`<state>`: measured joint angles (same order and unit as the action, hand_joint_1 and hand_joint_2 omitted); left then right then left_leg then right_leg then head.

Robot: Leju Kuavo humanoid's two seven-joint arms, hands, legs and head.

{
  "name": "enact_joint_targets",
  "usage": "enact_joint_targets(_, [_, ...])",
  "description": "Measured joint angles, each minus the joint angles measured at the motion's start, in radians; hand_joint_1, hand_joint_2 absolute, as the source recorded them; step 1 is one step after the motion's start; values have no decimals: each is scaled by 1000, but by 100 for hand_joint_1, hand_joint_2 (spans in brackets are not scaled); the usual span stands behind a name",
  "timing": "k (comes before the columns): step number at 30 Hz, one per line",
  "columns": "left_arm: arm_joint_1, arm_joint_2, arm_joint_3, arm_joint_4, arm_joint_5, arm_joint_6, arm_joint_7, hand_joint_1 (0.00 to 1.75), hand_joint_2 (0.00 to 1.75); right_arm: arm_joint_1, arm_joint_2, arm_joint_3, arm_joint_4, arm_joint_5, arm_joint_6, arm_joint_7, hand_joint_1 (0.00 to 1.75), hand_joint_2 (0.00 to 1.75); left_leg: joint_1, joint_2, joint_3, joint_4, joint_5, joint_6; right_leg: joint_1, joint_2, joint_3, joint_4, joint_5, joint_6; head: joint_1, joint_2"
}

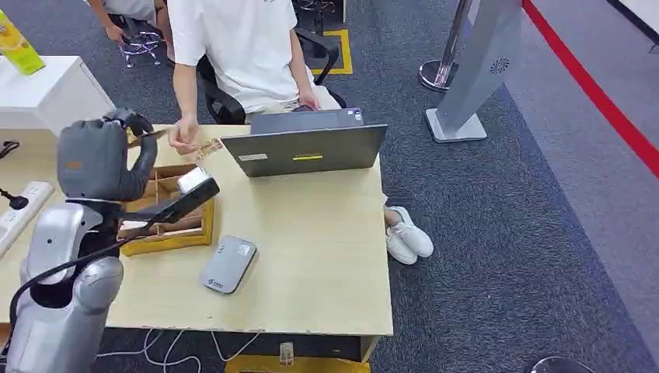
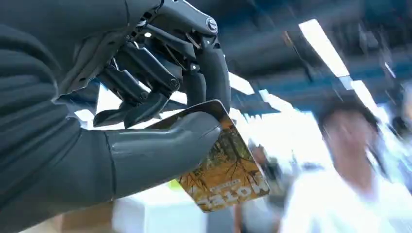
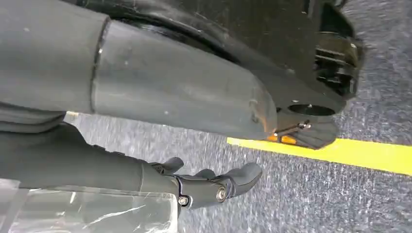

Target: Pass the card to the sensor for recognition and then transmit it.

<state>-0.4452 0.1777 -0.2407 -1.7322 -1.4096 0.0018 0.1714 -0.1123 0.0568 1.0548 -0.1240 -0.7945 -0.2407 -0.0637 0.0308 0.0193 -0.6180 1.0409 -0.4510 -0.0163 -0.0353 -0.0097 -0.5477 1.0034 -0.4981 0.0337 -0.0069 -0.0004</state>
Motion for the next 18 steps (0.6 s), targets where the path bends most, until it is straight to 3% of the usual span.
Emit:
enact_joint_targets(2, [-61, -23, 0, 55, -136, 91, 91, 175, 175, -16, 0, 37, 0, 32, 22, 14, 0, 0, 0, 1, 1, 0, 0, 0, 0, 0, 0, 0, 1, -1, 5, 0])
enact_joint_targets(3, [-83, -22, 1, 94, -148, 116, 123, 175, 175, -24, 2, 54, 0, 39, 30, 20, 0, 0, 0, 2, 2, 0, 0, 0, 0, 2, 0, 0, 2, -2, 4, 0])
enact_joint_targets(7, [-133, -19, 21, 267, -156, 205, 153, 175, 175, -43, 5, 103, 0, 46, 42, 36, 0, 0, 0, 2, 2, 0, 2, -2, 0, 2, 0, 0, 2, -1, 3, 0])
enact_joint_targets(13, [-187, -20, 28, 409, -158, 209, 182, 175, 175, -50, 5, 139, 0, 41, 37, 51, 0, 0, 0, 2, 2, 0, 2, -2, 0, 2, 0, 0, 2, -1, 3, 0])
enact_joint_targets(18, [-213, -26, 28, 455, -158, 208, 182, 175, 175, -51, 8, 143, 0, 40, 30, 52, 0, 0, 0, 2, 1, 0, 2, -2, 0, 2, 0, 0, 2, -1, 3, 0])
